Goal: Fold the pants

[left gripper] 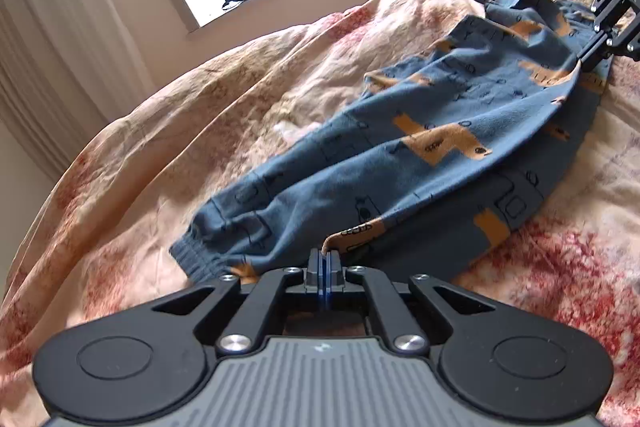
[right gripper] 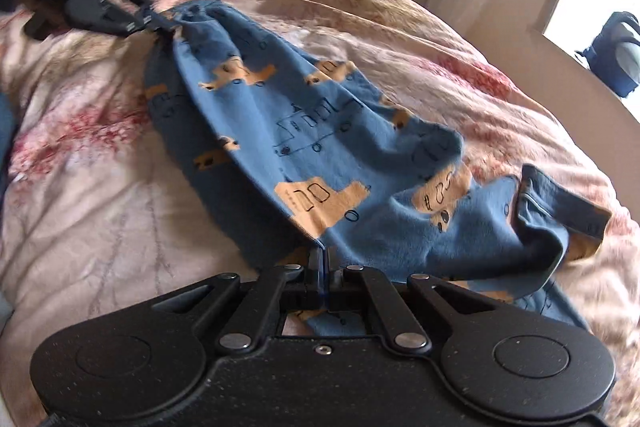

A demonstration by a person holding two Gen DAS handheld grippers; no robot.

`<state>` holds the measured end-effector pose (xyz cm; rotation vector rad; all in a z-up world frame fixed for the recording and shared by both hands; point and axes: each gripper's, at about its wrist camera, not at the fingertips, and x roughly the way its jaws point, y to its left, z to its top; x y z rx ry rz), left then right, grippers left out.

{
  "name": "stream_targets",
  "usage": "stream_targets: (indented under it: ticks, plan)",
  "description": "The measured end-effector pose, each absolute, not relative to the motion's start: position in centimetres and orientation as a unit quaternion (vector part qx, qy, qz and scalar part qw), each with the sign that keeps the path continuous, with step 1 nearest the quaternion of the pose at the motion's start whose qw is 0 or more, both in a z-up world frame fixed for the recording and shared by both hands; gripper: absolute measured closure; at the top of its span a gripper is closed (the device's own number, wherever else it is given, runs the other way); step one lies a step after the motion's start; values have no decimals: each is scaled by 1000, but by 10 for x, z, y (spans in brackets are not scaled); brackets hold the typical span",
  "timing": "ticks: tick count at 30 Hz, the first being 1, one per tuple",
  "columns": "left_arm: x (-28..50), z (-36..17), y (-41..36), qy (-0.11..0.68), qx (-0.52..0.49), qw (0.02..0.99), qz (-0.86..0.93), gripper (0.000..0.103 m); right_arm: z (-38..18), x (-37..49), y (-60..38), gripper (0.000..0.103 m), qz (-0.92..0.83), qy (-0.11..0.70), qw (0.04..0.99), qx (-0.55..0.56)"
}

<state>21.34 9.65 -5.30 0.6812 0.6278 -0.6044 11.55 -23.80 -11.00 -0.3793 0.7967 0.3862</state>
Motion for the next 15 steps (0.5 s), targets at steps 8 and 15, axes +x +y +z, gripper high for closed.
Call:
stream_targets:
  ticks: [8,15]
  plan:
    - [195,-40,102,297,324,849,-293,103,-101,103,-242,103,203,386,877,-204]
    - [189,-47,100,308,329,844,-291,103,-110,98,-242,103,210,395,865,-226]
